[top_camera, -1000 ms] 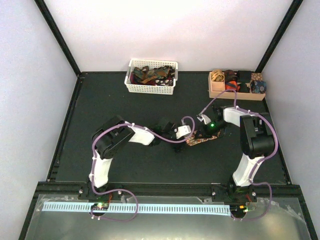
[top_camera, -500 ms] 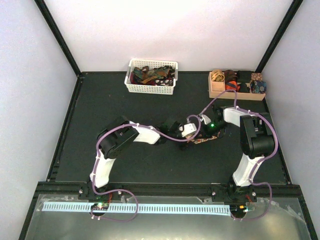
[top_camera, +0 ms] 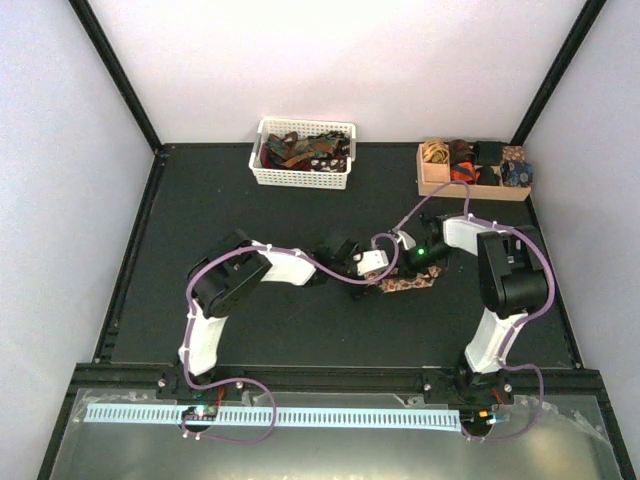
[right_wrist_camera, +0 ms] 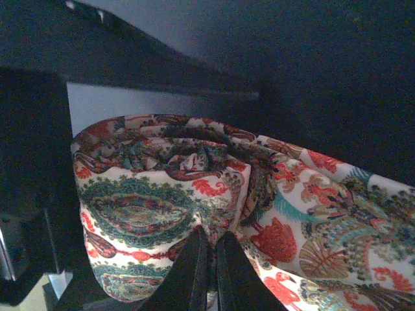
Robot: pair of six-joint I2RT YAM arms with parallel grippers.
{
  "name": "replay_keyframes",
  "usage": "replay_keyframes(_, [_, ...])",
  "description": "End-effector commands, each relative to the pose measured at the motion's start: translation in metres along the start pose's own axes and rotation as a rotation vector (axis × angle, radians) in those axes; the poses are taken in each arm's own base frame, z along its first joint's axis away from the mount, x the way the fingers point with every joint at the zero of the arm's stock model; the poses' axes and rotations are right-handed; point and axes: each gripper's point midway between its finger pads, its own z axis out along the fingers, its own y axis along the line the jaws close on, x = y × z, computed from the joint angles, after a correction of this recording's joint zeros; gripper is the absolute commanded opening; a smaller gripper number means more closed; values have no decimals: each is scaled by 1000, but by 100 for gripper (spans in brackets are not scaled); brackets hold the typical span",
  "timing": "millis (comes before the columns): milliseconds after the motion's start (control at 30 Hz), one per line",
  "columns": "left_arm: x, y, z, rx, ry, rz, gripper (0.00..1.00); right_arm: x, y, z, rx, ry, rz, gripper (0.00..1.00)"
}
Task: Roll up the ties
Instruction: Roll the tie at the center of the board.
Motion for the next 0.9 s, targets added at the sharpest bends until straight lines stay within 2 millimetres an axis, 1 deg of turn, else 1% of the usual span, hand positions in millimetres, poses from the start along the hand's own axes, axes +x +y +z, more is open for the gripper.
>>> replay_keyframes(0, [65, -18, -10, 66, 193, -71, 97, 6, 3, 5, -15, 14, 18, 1])
replay_keyframes(67, [57, -21, -10, 66, 177, -77, 99, 7, 0, 7, -9, 21, 24, 1])
replay_keyframes(133, [57, -22, -7, 47, 194, -80, 99, 8, 0, 7, -8, 20, 26, 1])
replay_keyframes(233, [65, -21, -1, 34, 239, -83, 99, 7, 2, 6, -10, 15, 20, 1])
replay_keyframes(333, [70, -18, -6, 28, 251, -81, 99, 8, 7, 4, -26, 9, 20, 1])
replay_keyframes(467, [59, -35, -18, 119, 183, -55, 99, 11, 9, 5, -29, 11, 17, 1])
replay_keyframes(500, [57, -40, -18, 133, 180, -50, 99, 11, 8, 6, -29, 13, 19, 1])
replay_keyframes(667, [48, -50, -17, 172, 149, -57, 99, 11, 7, 6, -23, 12, 17, 1])
replay_keyframes(733, [52, -45, -13, 142, 170, -70, 99, 10, 7, 6, -25, 12, 19, 1])
replay_keyframes(867, [73, -28, -2, 49, 254, -84, 99, 10, 10, 5, -30, 12, 12, 1])
